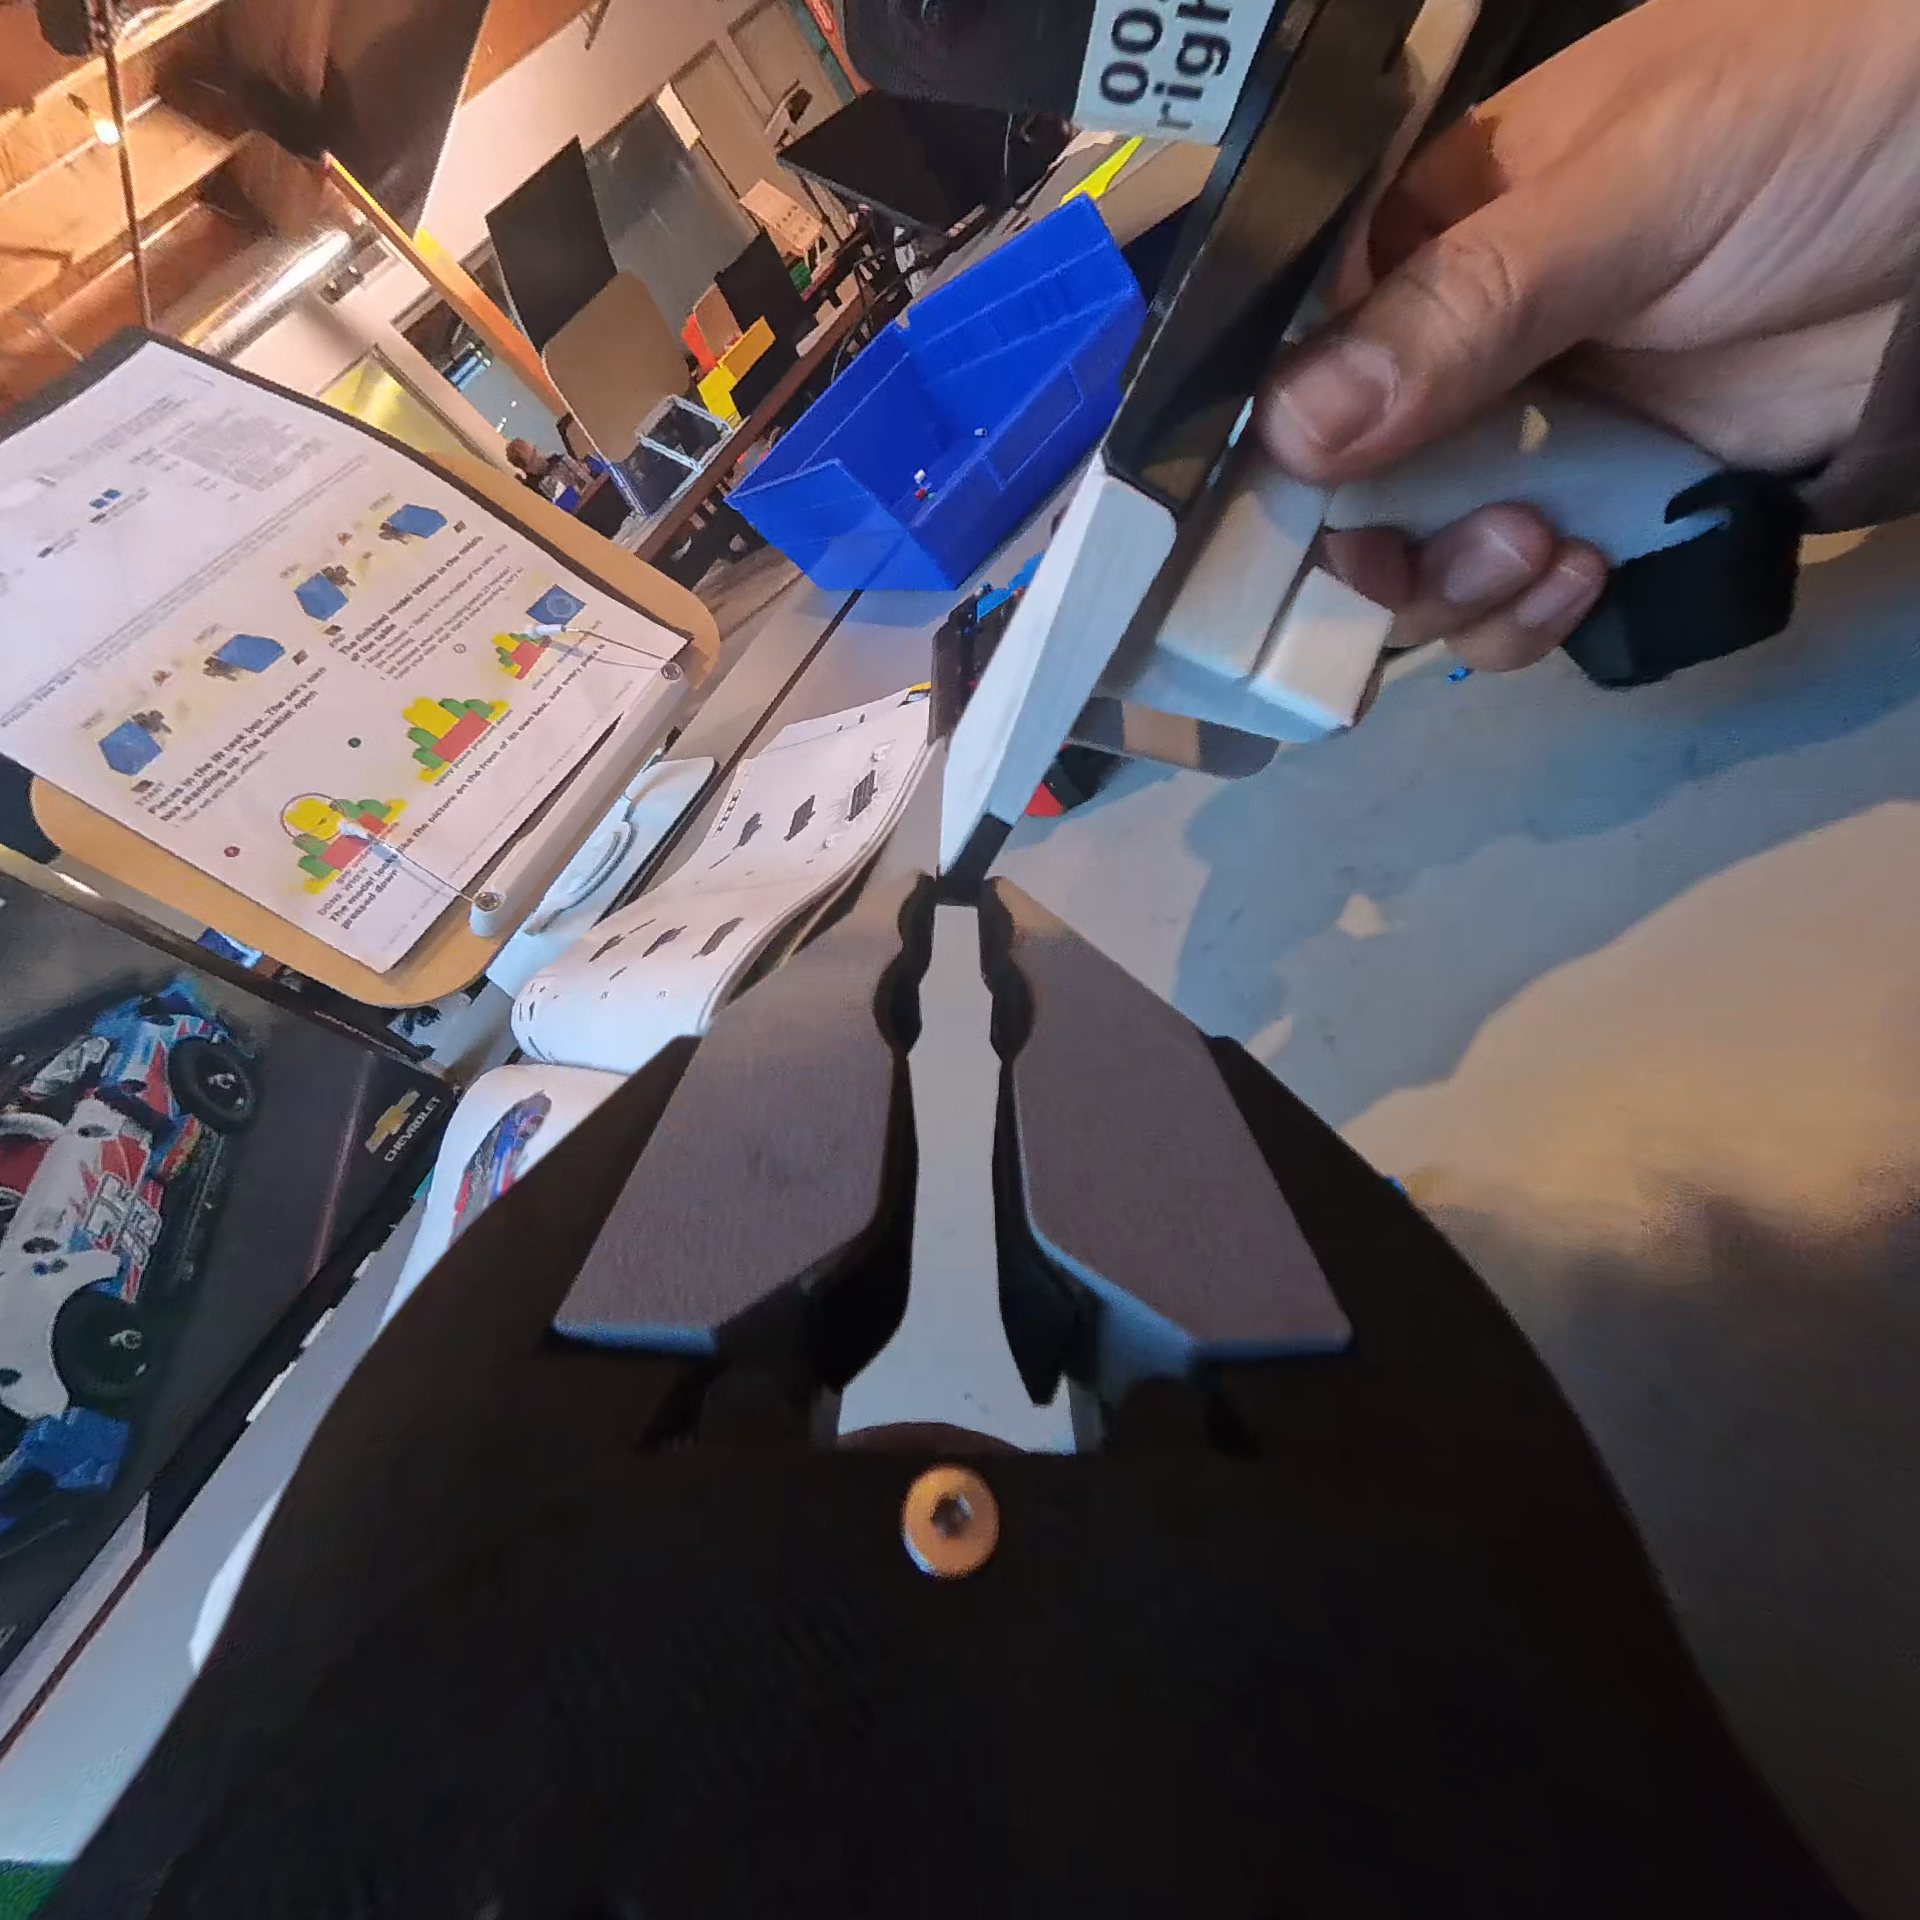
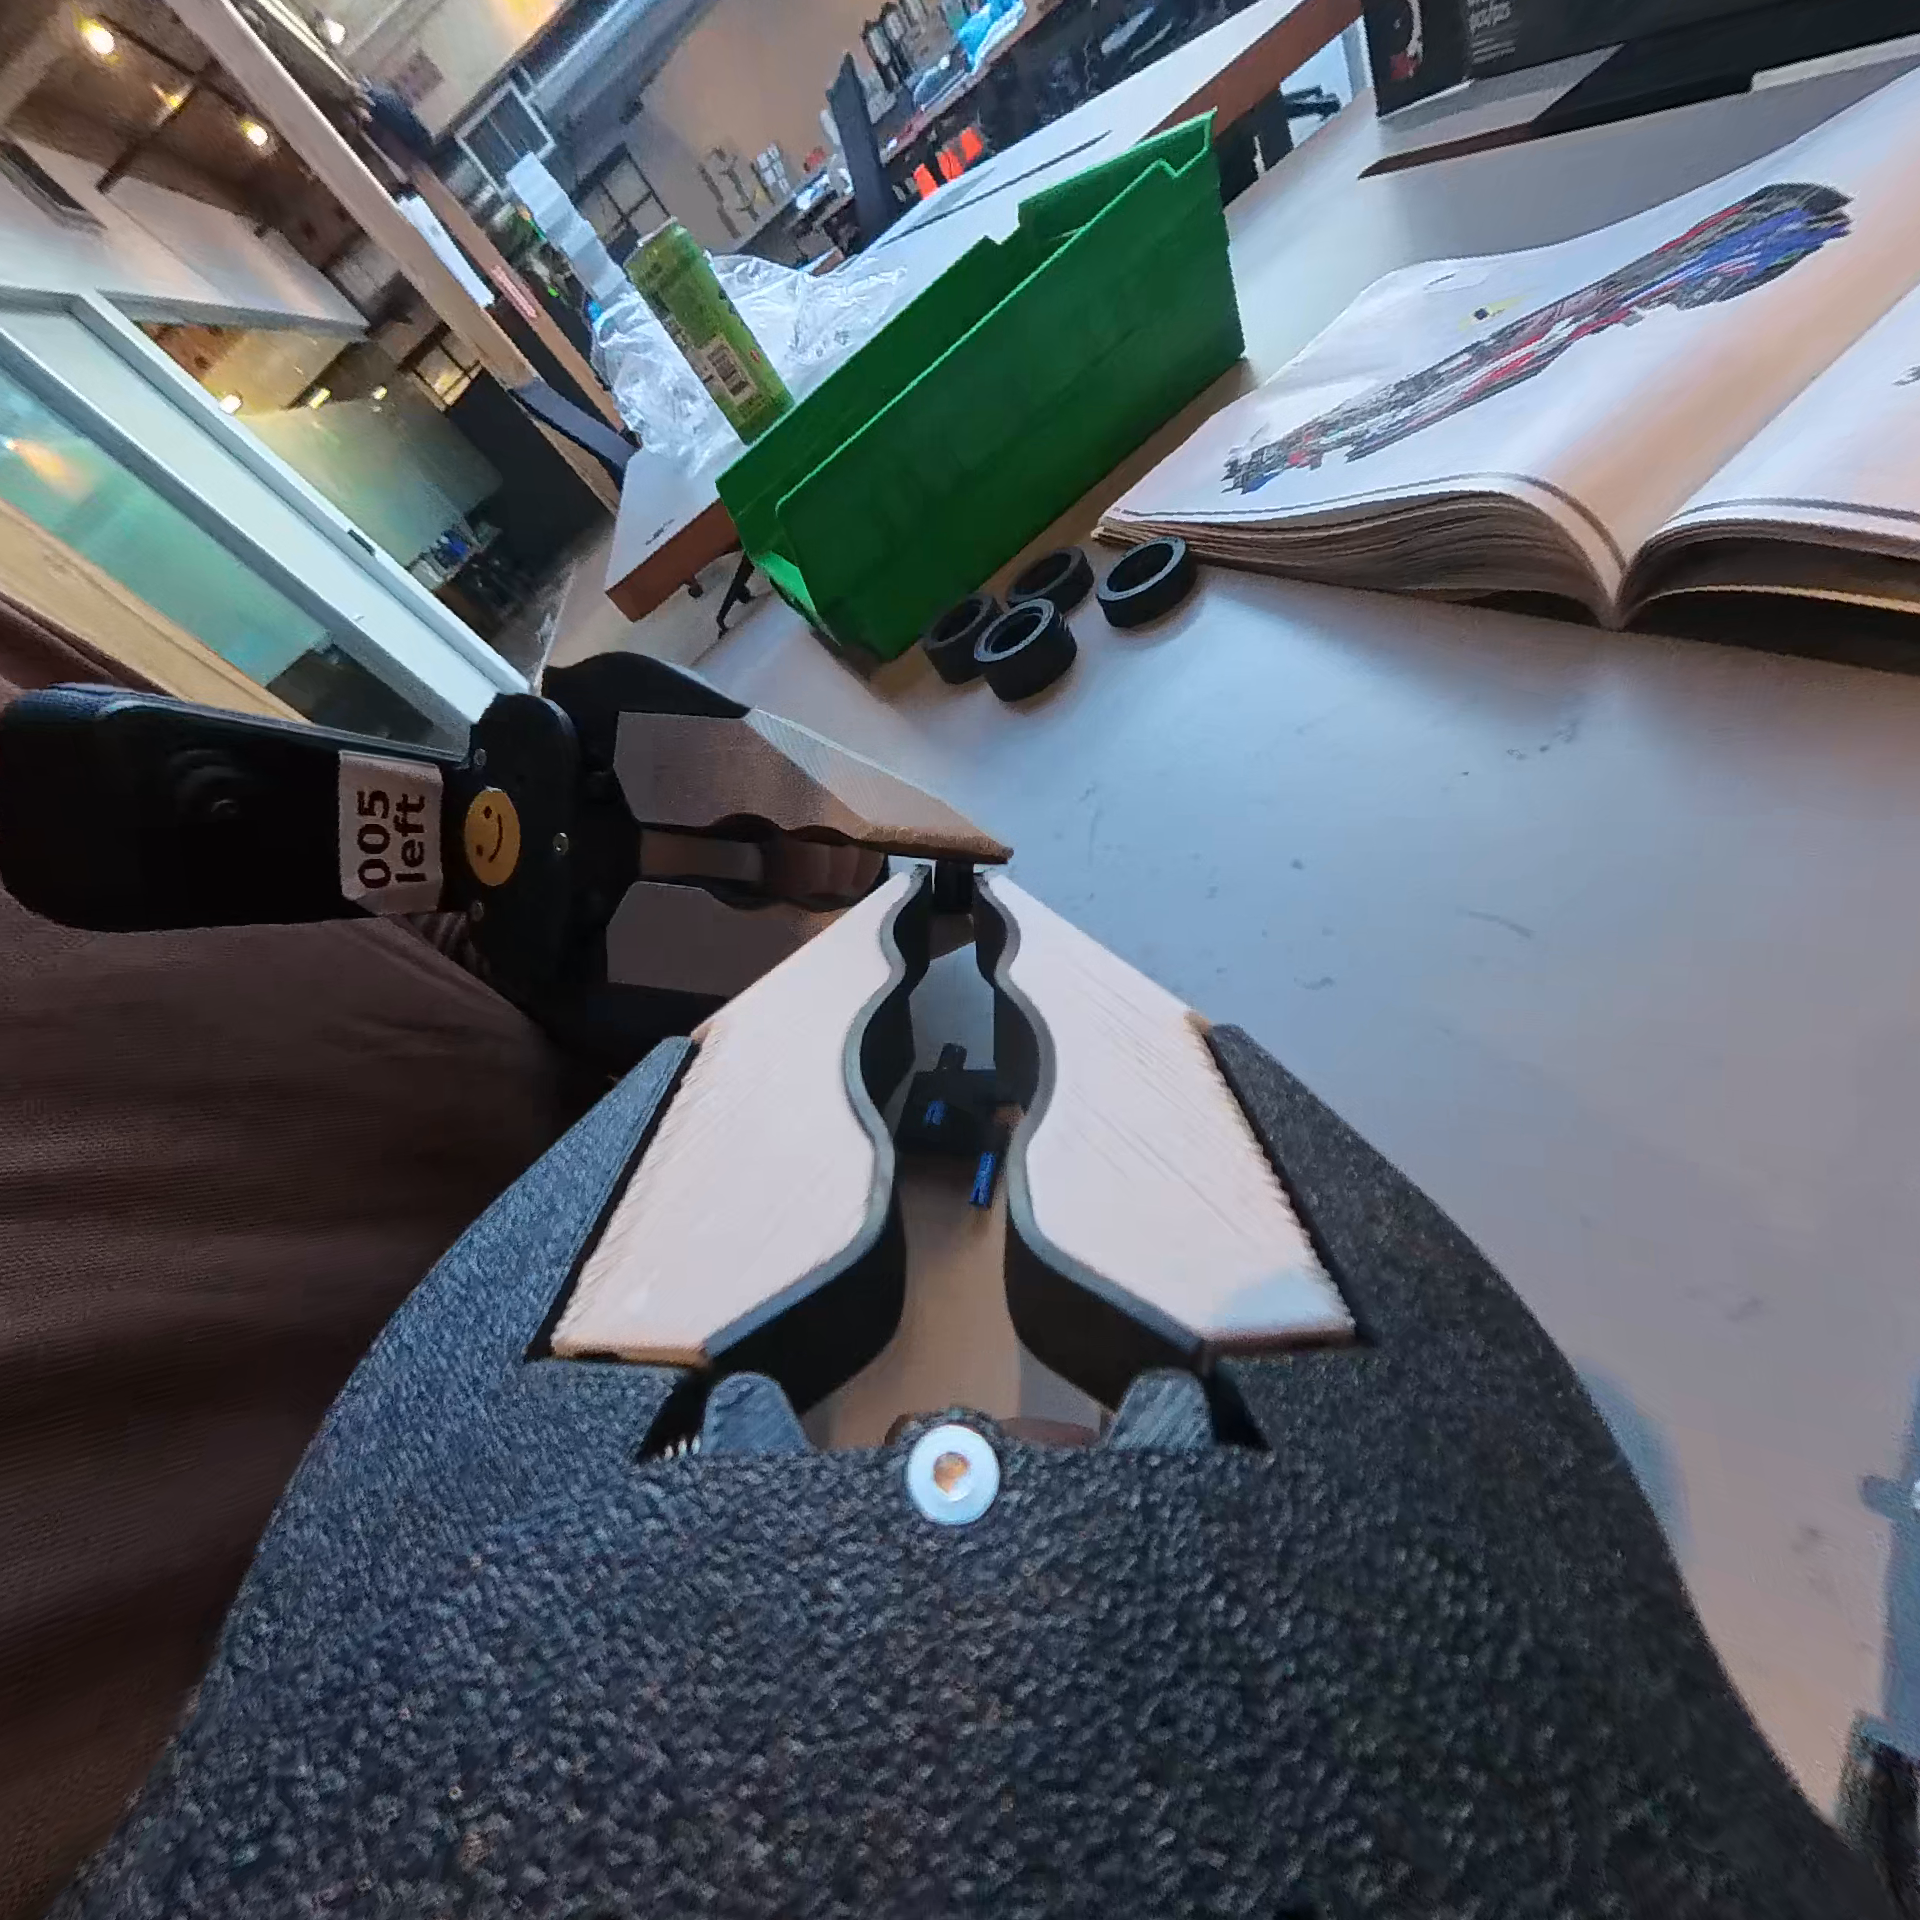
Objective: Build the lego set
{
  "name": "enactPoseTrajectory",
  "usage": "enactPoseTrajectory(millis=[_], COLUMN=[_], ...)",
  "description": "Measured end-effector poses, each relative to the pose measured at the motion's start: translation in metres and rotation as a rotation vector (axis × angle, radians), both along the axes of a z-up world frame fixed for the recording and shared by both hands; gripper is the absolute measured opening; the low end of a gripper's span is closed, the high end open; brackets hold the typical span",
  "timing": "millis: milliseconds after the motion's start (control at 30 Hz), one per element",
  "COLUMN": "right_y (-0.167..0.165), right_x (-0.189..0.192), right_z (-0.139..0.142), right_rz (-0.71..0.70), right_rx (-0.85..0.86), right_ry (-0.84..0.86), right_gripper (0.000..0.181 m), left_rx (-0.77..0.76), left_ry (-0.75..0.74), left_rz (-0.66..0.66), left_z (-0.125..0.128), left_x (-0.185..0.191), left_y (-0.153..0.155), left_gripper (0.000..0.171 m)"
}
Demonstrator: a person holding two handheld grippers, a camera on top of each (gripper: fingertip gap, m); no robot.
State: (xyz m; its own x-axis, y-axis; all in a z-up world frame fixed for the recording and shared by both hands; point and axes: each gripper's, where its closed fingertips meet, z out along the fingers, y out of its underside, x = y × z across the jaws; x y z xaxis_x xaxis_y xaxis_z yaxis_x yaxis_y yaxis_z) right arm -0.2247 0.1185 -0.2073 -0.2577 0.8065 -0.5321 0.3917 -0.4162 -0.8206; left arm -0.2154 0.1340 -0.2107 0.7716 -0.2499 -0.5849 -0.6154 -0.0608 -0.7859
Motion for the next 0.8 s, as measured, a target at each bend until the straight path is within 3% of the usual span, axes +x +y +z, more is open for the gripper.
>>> enactPoseTrajectory(millis=[200, 367, 500, 567, 600, 800], right_y=[-0.008, -0.025, -0.043, -0.049, -0.050, -0.062], right_x=[0.009, 0.035, 0.045, 0.048, 0.048, 0.054], right_z=[-0.017, -0.027, -0.015, -0.008, -0.005, 0.008], right_rz=[-0.013, 0.094, 0.216, 0.242, 0.235, 0.238], right_rx=[-0.007, -0.091, -0.228, -0.302, -0.325, -0.422], right_ry=[-0.061, -0.147, -0.143, -0.135, -0.124, -0.084], right_gripper=[0.006, 0.006, 0.007, 0.007, 0.007, 0.007], left_rx=[-0.067, -0.221, -0.310, -0.282, -0.264, -0.163], left_ry=[-0.048, -0.065, -0.002, 0.047, 0.056, 0.033], left_rz=[-0.092, -0.444, -0.669, -0.679, -0.673, -0.636], left_z=[-0.020, -0.030, -0.024, -0.018, -0.014, 0.000], left_x=[0.011, 0.035, 0.047, 0.048, 0.048, 0.053], left_y=[-0.010, -0.044, -0.062, -0.060, -0.058, -0.063], left_gripper=[0.009, 0.017, 0.023, 0.016, 0.023, 0.025])
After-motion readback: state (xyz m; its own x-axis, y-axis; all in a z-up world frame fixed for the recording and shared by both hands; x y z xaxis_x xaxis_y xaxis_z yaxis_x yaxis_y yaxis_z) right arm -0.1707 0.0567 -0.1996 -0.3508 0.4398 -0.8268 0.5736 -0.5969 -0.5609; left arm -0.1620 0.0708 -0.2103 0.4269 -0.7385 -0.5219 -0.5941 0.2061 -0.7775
